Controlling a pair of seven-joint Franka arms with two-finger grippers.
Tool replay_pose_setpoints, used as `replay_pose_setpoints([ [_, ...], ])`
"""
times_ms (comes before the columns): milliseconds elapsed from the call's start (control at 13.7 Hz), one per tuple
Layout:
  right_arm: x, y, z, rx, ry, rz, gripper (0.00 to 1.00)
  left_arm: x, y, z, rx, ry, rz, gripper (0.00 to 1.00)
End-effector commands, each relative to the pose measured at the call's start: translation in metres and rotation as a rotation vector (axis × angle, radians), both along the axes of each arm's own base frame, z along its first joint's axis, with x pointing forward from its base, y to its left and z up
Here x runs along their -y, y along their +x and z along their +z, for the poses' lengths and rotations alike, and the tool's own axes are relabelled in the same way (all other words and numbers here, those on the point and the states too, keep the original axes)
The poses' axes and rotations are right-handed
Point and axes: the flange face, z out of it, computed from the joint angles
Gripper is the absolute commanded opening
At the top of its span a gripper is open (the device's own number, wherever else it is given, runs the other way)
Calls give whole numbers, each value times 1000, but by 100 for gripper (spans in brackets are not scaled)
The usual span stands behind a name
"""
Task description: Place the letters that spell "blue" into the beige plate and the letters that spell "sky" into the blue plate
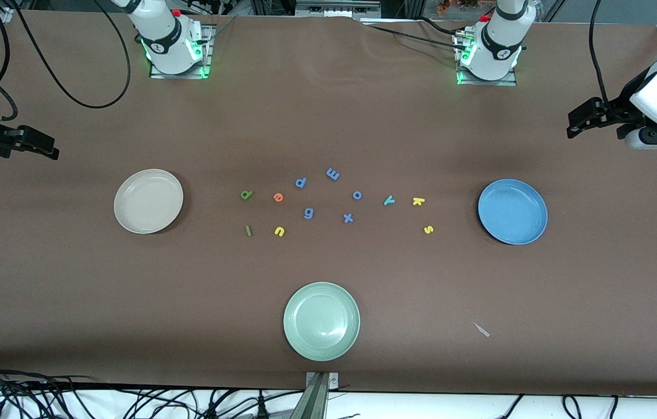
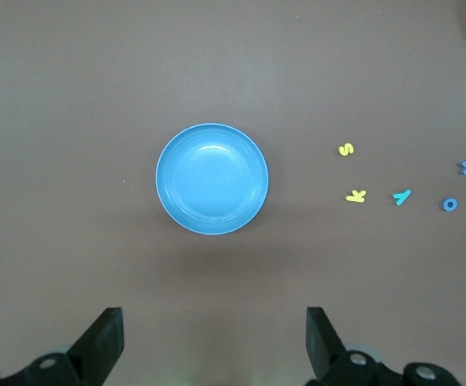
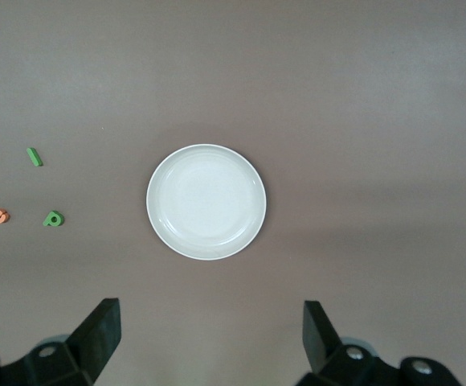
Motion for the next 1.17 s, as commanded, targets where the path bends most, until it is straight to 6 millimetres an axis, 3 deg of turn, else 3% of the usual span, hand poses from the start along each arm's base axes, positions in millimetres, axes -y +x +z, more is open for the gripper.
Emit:
replay_pose_setpoints([
  [0,0,0,2,-7,4,6,100,-2,2,6,-5,24,5,100],
  [219,-4,3,-5,-18,4,10,100,0,2,6,-5,23,2,100],
  [365,-32,8,-12,-22,7,59,100,0,2,4,-8,24,1,100],
  [584,-75,25,-50,-65,22,121,100,-5,7,-1,-17,13,7,100],
  [730,-103,45,-101,-97,95,118,100,-1,19,-13,-25,-2,6,100],
  [949,-170,67,-171,-54,84,195,100,26,31,-71,2,-32,-26,100],
  [1095,-198,76,-218,-36,78,227,100,35,32,-98,21,-33,-38,100],
])
